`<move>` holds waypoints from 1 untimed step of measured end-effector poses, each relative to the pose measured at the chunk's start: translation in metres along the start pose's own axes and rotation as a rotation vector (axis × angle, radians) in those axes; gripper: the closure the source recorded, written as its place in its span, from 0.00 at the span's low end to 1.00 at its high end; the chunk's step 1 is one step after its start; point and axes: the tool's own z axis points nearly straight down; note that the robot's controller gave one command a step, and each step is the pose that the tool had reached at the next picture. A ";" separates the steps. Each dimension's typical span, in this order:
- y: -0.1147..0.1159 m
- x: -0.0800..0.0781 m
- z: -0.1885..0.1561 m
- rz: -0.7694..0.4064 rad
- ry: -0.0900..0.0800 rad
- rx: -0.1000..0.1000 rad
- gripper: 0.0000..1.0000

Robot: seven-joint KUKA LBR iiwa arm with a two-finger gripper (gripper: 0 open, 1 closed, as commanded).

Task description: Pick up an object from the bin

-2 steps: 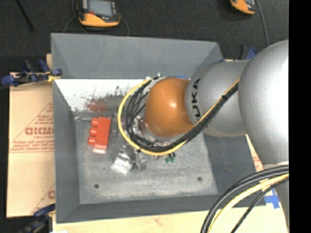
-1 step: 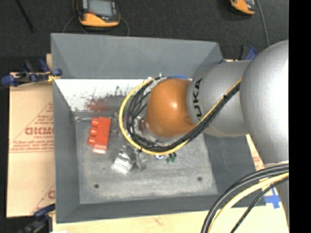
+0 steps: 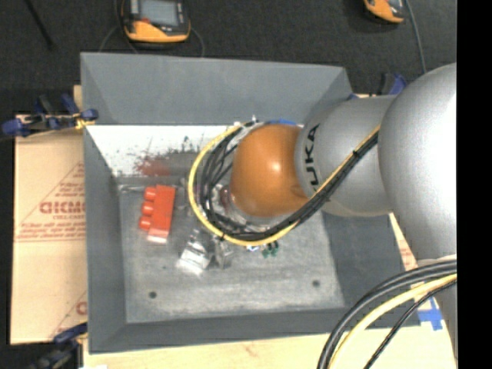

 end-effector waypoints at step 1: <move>-0.002 -0.009 0.000 0.002 0.023 -0.001 1.00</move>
Offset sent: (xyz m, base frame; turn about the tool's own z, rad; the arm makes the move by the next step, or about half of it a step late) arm 0.0015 -0.0001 -0.0149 -0.0003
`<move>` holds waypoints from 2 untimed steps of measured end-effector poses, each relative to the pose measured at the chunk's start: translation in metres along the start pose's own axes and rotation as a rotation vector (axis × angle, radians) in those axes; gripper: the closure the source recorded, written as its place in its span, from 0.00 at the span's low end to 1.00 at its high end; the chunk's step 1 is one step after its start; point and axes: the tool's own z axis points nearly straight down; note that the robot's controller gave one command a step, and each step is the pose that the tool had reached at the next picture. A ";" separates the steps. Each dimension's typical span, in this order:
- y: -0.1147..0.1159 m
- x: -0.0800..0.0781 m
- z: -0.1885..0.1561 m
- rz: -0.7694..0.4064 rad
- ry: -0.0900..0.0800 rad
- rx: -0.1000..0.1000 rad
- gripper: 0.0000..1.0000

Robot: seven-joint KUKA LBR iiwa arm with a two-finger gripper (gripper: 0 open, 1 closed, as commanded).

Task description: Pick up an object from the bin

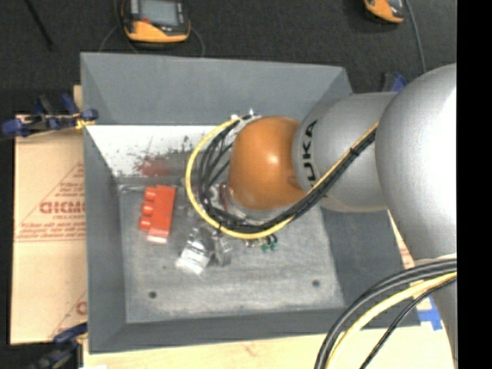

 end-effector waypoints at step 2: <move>0.000 0.003 0.001 0.040 -0.025 0.002 1.00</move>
Offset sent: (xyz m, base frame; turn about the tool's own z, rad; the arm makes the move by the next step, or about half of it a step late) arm 0.0156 -0.0166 -0.0190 0.0478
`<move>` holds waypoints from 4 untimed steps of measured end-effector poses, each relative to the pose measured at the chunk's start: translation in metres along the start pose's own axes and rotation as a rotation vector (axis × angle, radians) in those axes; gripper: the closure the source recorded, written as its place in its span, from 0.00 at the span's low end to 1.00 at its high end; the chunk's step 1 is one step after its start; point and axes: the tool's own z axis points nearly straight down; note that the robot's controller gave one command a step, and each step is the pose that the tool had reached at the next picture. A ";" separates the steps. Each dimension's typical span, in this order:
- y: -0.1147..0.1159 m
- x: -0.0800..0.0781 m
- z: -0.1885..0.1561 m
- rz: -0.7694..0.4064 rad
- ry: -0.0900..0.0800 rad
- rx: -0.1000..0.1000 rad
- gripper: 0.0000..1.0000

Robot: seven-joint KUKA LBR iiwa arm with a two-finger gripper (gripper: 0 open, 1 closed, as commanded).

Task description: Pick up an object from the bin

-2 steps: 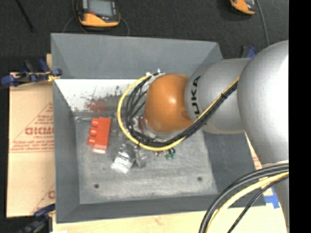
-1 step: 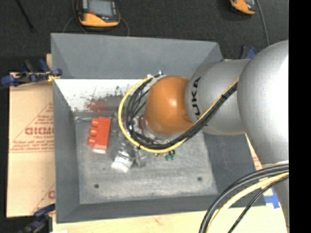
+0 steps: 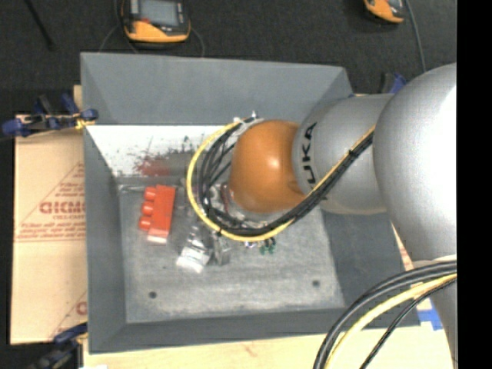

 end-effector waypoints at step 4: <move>0.022 -0.030 -0.004 -0.399 0.030 -0.007 1.00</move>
Offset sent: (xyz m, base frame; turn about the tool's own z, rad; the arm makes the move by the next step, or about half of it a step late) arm -0.0075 0.0133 -0.0180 0.0114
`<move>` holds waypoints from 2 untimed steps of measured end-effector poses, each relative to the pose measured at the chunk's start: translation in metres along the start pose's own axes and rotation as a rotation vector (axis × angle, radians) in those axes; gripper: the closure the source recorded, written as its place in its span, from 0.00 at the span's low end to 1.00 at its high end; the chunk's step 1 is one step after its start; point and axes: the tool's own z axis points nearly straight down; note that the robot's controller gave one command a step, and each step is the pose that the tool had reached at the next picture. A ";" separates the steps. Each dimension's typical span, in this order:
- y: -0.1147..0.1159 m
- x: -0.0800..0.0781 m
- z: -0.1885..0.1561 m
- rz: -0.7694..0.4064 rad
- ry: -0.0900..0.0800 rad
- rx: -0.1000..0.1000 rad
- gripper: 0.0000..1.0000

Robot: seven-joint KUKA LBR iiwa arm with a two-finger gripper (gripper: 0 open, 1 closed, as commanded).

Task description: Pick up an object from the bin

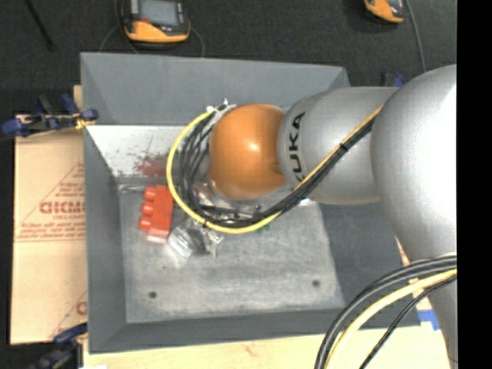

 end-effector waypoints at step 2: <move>-0.019 -0.059 0.023 0.399 0.009 -0.006 0.00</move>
Offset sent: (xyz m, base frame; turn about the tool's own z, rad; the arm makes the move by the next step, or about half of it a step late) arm 0.0000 0.0000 0.0000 0.0000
